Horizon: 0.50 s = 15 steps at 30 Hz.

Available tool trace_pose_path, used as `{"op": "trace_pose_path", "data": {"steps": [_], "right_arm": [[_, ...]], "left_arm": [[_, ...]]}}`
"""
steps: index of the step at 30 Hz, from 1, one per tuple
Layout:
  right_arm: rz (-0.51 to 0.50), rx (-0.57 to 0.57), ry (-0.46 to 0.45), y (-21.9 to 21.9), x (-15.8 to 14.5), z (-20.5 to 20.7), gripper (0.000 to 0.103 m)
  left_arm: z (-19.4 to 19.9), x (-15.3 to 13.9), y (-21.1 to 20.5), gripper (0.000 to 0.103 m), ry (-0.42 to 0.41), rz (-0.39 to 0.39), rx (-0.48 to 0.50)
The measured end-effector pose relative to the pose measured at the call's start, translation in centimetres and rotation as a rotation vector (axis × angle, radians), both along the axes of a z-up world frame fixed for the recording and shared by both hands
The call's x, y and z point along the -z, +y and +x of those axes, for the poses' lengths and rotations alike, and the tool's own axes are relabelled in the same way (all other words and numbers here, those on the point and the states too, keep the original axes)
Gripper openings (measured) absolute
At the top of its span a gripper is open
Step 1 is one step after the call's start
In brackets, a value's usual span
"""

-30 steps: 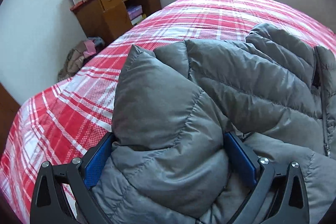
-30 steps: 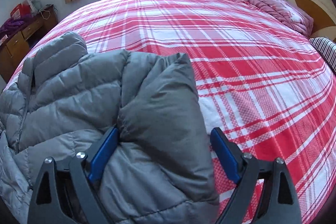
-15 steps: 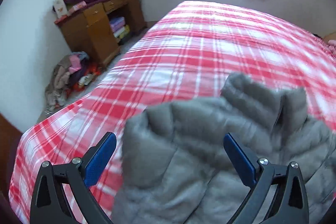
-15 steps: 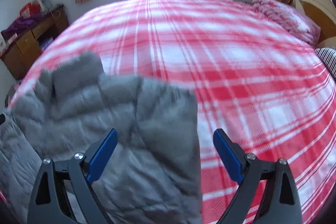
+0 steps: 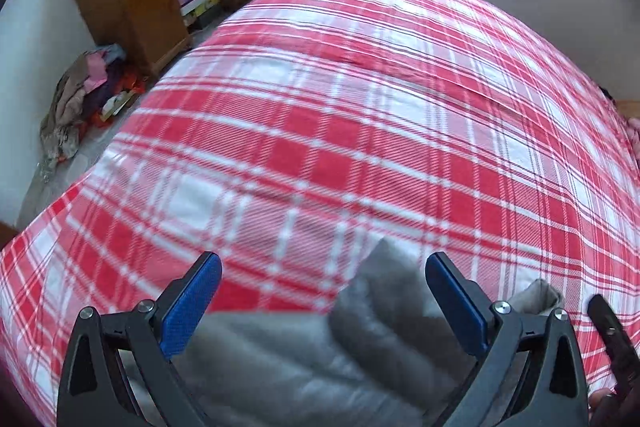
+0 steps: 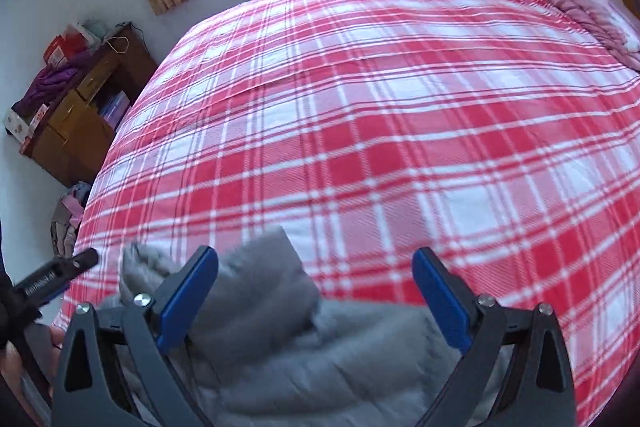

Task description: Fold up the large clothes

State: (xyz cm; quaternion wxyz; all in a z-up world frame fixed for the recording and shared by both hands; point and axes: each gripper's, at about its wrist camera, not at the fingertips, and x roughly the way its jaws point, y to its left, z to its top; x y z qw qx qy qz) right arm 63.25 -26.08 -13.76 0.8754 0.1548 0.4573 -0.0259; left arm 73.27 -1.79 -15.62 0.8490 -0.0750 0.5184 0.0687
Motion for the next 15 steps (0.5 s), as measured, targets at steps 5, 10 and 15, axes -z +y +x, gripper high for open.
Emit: {"op": "trace_pose_path", "data": {"steps": [5,10,15], "right_arm": [[-0.045,-0.072,0.074,2.1,1.9,3.0,0.1],[-0.035,-0.133,0.133,2.2,3.7,3.3,0.085],[-0.003,-0.206,0.156,1.4,4.1,1.1,0.025]], "left_arm": [[1.9,1.7,-2.8,0.102,0.025,0.04,0.096],[0.2,2.7,-3.6,0.04,0.034,0.021,0.222],[-2.8,0.9,-3.0,0.009,-0.056,-0.014,0.284]]}}
